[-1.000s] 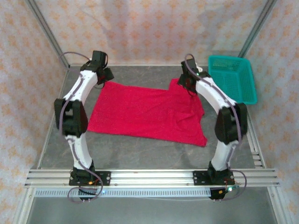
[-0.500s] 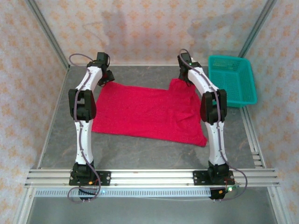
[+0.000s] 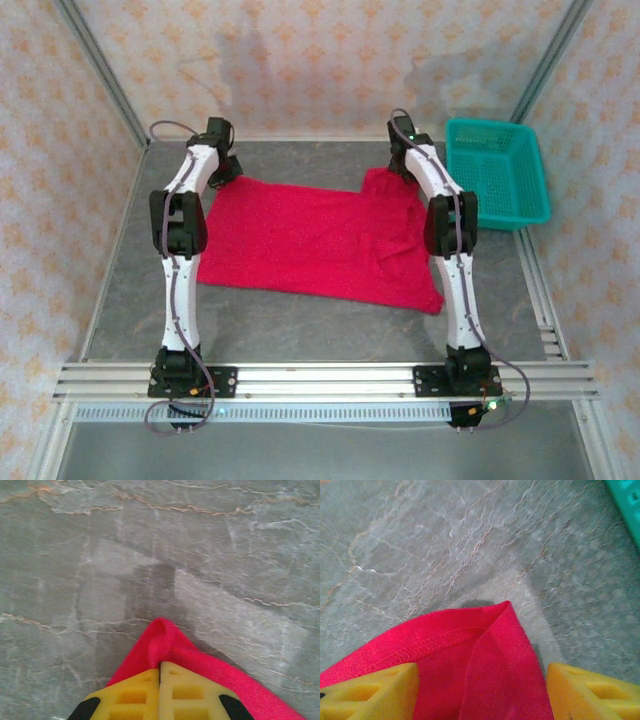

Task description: Fold the inside-out t-shirt

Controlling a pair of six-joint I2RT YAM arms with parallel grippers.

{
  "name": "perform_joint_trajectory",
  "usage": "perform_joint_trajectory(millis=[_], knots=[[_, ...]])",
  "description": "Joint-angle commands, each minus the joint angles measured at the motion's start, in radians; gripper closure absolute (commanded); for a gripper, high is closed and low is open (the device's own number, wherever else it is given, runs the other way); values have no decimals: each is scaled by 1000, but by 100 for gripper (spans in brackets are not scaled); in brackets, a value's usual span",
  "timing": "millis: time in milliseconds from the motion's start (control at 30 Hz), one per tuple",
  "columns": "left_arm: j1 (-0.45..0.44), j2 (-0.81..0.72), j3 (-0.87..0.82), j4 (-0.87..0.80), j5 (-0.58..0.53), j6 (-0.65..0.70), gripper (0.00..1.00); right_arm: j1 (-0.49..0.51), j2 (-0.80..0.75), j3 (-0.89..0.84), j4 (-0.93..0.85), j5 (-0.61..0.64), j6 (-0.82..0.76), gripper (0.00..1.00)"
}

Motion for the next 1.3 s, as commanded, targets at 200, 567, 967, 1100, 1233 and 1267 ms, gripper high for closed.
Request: perform_joint_trajectory(millis=[200,567,967,1100,1233,1267], knots=[[83,-174,-218,54,-20,-26,100,-2,73,45,-7,-47,24,36],[80,-201,-241,155,106,-48,49,7,36,98,-38,-126,-10,41],[65,-147,-190,184,223,-98,54,-9,-30,71,-74,73,-34,30],[67,-163,-206,212,227,-108,54,-9,-21,66,-69,67,-40,29],[67,-132,-163,189,221,-105,50,-12,-4,72,-68,72,-39,28],[67,-116,-149,179,225,-105,50,-15,-1,72,-65,72,-35,28]])
